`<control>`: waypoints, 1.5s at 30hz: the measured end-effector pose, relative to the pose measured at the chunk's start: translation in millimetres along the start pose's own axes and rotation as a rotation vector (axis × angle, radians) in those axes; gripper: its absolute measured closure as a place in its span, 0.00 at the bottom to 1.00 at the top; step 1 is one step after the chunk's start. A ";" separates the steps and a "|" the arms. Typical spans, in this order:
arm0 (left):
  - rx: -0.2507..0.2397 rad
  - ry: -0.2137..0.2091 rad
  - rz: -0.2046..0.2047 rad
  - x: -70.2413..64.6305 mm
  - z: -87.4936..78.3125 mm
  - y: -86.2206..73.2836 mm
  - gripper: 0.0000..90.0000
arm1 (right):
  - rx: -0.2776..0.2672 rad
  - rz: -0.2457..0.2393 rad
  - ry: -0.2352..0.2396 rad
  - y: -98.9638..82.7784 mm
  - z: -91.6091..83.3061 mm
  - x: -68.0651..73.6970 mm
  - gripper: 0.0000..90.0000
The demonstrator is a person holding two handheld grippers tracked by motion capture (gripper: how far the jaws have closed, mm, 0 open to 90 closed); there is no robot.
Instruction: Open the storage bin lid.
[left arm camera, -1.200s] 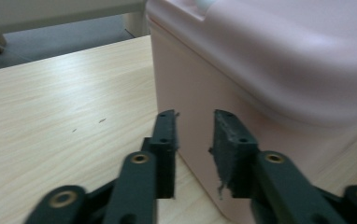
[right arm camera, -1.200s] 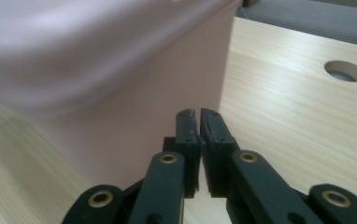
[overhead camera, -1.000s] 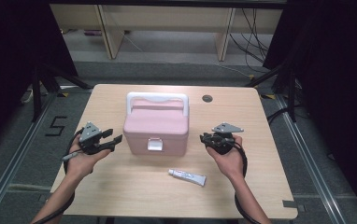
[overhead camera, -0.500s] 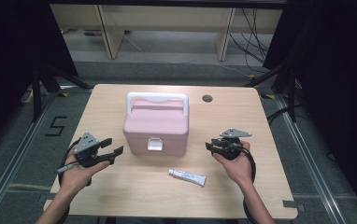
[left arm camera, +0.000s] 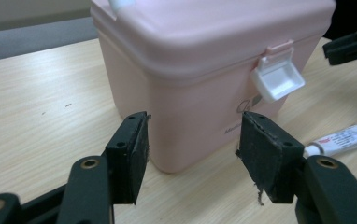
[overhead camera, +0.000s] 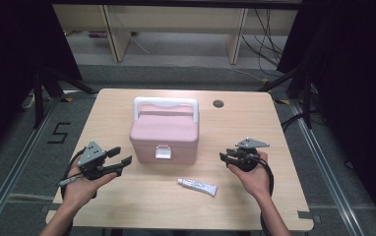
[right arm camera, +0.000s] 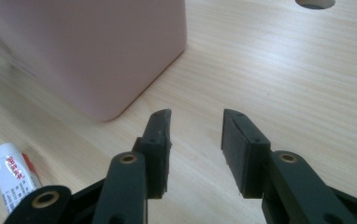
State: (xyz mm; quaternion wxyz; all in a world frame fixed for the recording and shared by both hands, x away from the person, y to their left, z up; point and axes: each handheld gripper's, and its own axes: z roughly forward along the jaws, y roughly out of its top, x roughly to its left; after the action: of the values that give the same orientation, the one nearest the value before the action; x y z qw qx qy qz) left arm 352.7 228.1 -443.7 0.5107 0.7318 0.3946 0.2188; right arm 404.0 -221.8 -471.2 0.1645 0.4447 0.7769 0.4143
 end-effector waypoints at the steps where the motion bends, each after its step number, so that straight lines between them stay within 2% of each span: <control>1: -0.001 0.001 -0.008 -0.3 -2.0 2.9 0.47 | 0.007 -0.011 -0.018 -0.2 -1.6 0.0 0.70; 2: -0.004 -0.001 -0.013 -0.1 -2.2 4.0 0.48 | 0.007 0.018 0.000 -2.0 -0.2 2.3 0.70; 3: -0.009 -0.001 -0.015 0.1 -2.6 5.7 0.48 | 0.002 -0.004 -0.003 -2.3 -0.5 0.4 0.70; 4: -0.009 -0.001 -0.015 0.1 -2.6 5.7 0.48 | 0.018 0.009 0.001 -2.9 -1.3 2.0 0.70; 6: -0.014 0.002 -0.026 0.4 -4.2 10.3 0.48 | 0.007 0.004 0.005 -3.8 -1.0 1.4 0.70; 7: -0.024 -0.005 -0.034 1.5 -4.6 14.4 0.49 | 0.008 0.031 0.004 -4.9 -2.1 5.6 0.70; 8: -0.024 -0.005 -0.034 1.5 -4.6 14.4 0.49 | 0.005 0.004 0.013 -4.6 -1.7 4.3 0.69; 10: -0.037 0.005 -0.063 4.5 -4.9 23.0 0.51 | -0.010 -0.006 0.005 -4.8 -1.7 6.0 0.69; 11: -0.037 0.005 -0.063 4.5 -4.9 23.0 0.52 | -0.010 -0.006 0.005 -4.8 -1.7 6.0 0.69; 12: -0.047 0.006 -0.079 5.9 -4.4 27.1 0.52 | -0.003 -0.008 -0.008 -4.5 -3.5 6.9 0.69; 14: -0.061 0.006 -0.102 8.3 -3.1 34.3 0.54 | -0.004 0.030 0.003 -6.0 -3.8 11.9 0.69; 15: -0.064 0.012 -0.110 10.4 -1.6 41.4 0.55 | -0.008 0.007 0.007 -6.1 -3.5 13.2 0.69; 16: -0.064 0.012 -0.110 10.4 -1.6 41.4 0.55 | -0.008 0.007 0.007 -6.1 -3.5 13.2 0.69; 17: -0.066 0.016 -0.111 12.8 0.9 46.6 0.55 | 0.003 0.014 0.009 -6.0 -4.3 14.8 0.69; 19: -0.069 0.024 -0.127 16.6 5.8 54.3 0.56 | -0.005 -0.004 0.013 -5.7 -4.3 14.3 0.69; 20: -0.071 0.035 -0.150 21.8 12.9 63.7 0.57 | -0.001 -0.012 0.004 -5.3 -5.0 15.5 0.69; 21: -0.071 0.035 -0.150 21.8 12.9 63.7 0.57 | -0.001 -0.012 0.004 -5.3 -5.0 15.5 0.69; 22: -0.070 0.044 -0.164 25.1 18.2 69.6 0.57 | -0.002 0.000 0.021 -5.5 -3.9 16.6 0.69; 24: -0.060 0.064 -0.174 30.3 27.9 78.6 0.58 | -0.005 -0.014 0.015 -5.5 -4.5 17.3 0.69; 25: -0.049 0.082 -0.178 33.6 36.5 85.6 0.58 | -0.007 -0.007 0.018 -5.7 -4.0 18.5 0.69; 27: -0.039 0.091 -0.175 34.8 41.5 89.1 0.58 | -0.009 -0.008 0.014 -5.8 -4.2 18.6 0.69; 29: -0.015 0.118 -0.173 37.8 56.0 96.2 0.57 | -0.004 -0.007 0.017 -5.3 -4.3 18.3 0.69; 30: -0.015 0.118 -0.173 37.8 56.0 96.2 0.57 | -0.004 -0.007 0.017 -5.3 -4.3 18.3 0.69; 31: -0.006 0.132 -0.180 39.7 64.0 98.4 0.57 | -0.009 -0.017 0.009 -4.6 -4.7 17.9 0.68; 32: -0.003 0.135 -0.189 40.3 67.5 98.7 0.57 | -0.003 0.019 0.025 -4.8 -4.4 20.4 0.68; 33: -0.003 0.135 -0.189 40.3 67.5 98.7 0.57 | -0.005 0.021 0.028 -4.6 -4.3 20.6 0.68; 35: 0.002 0.135 -0.202 40.7 73.3 99.0 0.57 | -0.004 0.021 0.028 -4.5 -4.5 20.5 0.68; 37: 0.013 0.148 -0.203 41.3 78.5 98.9 0.58 | -0.008 -0.006 0.020 -4.0 -4.6 18.1 0.68; 38: 0.014 0.159 -0.199 41.4 81.3 99.1 0.60 | -0.019 0.019 0.028 -4.5 -3.6 19.0 0.68; 42: 0.015 0.167 -0.199 40.6 84.2 99.8 0.64 | -0.019 0.019 0.028 -4.2 -3.5 19.0 0.68; 43: 0.014 0.175 -0.200 40.0 85.3 100.3 0.66 | -0.023 -0.004 0.029 -3.6 -3.0 17.8 0.68; 44: 0.015 0.182 -0.202 40.0 85.6 100.5 0.67 | -0.017 -0.006 0.026 -3.3 -3.5 17.8 0.68; 45: 0.017 0.189 -0.204 40.2 85.8 100.9 0.68 | -0.017 0.009 0.042 -3.5 -2.4 18.5 0.68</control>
State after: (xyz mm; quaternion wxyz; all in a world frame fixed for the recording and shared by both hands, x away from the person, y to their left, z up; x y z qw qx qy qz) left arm 474.3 194.2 -387.0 0.4847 0.6684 0.5151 0.2301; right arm 390.4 -208.6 -470.4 0.1500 0.4379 0.7747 0.4308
